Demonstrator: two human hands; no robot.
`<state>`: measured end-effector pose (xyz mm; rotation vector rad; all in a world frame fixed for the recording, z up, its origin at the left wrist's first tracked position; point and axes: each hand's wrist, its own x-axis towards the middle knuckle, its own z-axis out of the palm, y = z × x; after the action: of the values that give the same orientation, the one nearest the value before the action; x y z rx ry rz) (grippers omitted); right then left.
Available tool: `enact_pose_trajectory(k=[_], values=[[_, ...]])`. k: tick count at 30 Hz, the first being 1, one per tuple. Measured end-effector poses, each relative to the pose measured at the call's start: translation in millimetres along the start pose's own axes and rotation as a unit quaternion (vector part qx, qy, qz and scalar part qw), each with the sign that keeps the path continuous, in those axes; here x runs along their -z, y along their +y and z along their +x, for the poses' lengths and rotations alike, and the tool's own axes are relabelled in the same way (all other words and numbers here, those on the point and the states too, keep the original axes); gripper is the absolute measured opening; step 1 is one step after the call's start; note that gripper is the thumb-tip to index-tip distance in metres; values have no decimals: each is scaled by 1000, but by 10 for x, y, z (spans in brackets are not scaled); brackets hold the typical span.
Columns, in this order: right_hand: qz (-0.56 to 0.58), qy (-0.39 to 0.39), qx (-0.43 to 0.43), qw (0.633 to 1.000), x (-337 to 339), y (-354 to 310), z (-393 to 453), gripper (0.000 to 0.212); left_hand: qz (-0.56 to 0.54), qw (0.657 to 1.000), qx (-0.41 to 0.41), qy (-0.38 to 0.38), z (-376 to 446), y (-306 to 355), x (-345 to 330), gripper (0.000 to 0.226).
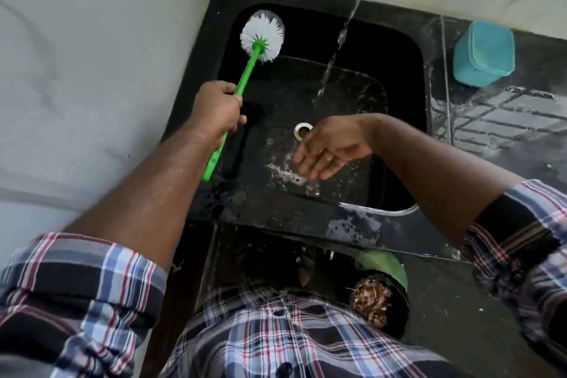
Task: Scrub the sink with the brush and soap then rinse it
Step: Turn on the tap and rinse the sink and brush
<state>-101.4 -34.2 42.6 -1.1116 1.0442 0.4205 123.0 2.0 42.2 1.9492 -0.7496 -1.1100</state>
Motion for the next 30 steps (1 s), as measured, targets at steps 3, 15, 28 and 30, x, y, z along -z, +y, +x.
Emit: enact_pose_trajectory(k=[3,15,28,30], values=[[122,-31,75,989,-133,-31,31,28,5,1000,-7,-3,-52,21,-62,36],[-84,1,-176,981,178,929,-424,24,16,999,-25,-33,-166,81,-293,37],[38,-67,-111,991,96,1121,-524,31,13,999,-16,-49,-117,160,-527,37],[-43,-12,-155,987,303,1181,-685,26,11,999,-15,-51,-101,163,-538,37]])
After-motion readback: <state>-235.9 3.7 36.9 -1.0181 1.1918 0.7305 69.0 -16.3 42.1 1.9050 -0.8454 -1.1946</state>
